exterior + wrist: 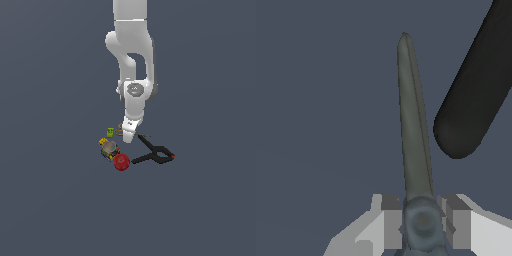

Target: Pick up a designated object from a clutter of objects.

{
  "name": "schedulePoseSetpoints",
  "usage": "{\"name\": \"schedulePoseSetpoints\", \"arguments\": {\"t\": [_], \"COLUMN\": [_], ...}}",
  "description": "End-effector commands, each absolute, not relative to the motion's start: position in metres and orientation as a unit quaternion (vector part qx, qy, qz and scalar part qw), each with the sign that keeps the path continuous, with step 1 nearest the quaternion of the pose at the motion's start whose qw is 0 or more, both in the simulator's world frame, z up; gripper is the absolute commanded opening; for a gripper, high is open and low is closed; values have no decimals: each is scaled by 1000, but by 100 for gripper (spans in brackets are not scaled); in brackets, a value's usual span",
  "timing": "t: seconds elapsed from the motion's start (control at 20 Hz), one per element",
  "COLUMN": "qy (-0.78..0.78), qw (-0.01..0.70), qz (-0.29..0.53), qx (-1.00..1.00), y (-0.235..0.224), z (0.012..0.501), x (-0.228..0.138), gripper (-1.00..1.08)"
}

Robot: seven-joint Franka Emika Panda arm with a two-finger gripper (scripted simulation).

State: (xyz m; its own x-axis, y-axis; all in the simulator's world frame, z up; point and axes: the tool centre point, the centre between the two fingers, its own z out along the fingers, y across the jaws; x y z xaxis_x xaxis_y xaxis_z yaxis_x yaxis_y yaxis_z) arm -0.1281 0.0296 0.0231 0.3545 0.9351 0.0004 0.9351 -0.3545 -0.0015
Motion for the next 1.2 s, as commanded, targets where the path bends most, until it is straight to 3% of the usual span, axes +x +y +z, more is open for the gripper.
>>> {"name": "schedulePoseSetpoints", "arguments": {"t": [0.0,1.15], "qy": [-568,-568], "qw": [0,0], "qz": [0,0], "qx": [-823,-823], "y": [35,127], "z": [32,200], "x": [-128,-136], "gripper": [-100,-100]}}
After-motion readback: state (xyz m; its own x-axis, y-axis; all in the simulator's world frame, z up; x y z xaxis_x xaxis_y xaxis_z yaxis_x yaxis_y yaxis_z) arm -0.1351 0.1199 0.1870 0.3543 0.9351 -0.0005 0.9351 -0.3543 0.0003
